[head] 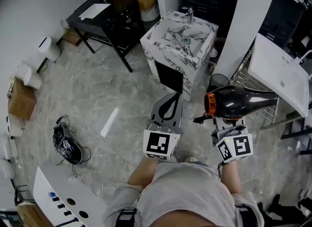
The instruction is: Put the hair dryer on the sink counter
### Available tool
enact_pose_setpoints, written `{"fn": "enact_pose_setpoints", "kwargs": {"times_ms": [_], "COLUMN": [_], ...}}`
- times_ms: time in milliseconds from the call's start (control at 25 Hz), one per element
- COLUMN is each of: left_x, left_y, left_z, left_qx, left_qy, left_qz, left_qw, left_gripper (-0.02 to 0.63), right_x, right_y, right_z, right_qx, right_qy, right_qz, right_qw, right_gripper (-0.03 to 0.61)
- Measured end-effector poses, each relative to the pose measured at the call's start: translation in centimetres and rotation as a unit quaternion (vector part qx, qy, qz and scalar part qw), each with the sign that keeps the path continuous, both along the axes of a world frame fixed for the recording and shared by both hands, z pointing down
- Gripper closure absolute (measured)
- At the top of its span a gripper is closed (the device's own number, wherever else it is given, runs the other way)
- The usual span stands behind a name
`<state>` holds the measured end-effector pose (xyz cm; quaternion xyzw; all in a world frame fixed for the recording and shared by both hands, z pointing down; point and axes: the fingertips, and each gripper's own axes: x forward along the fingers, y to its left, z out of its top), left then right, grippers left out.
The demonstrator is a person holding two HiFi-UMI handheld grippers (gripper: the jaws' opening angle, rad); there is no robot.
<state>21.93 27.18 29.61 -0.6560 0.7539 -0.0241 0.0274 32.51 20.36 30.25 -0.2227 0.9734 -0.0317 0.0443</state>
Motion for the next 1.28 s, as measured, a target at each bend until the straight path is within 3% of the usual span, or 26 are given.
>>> {"fn": "enact_pose_setpoints", "kwargs": {"times_ms": [440,840,1280], "left_x": [-8.2,-13.3,-16.3], "left_y": [-4.6,-6.3,-6.7], "left_z": [-0.2,0.3,-0.1], "left_qx": [-0.004,0.002,0.024], "left_qy": [-0.006,-0.001,0.013], "left_qz": [0.065,0.123,0.136], "left_qw": [0.9979,0.9924,0.9903], "left_gripper": [0.600,0.600,0.601], "right_x": [-8.0,-12.5,-15.1], "right_y": [-2.8,-3.1,-3.4], "right_z": [0.0,0.2,-0.2], "right_qx": [0.000,0.000,0.002], "right_qy": [0.000,-0.004,0.004], "right_qz": [0.056,0.112,0.135], "right_qw": [0.998,0.994,0.991], "right_gripper": [0.396,0.396,0.396]}}
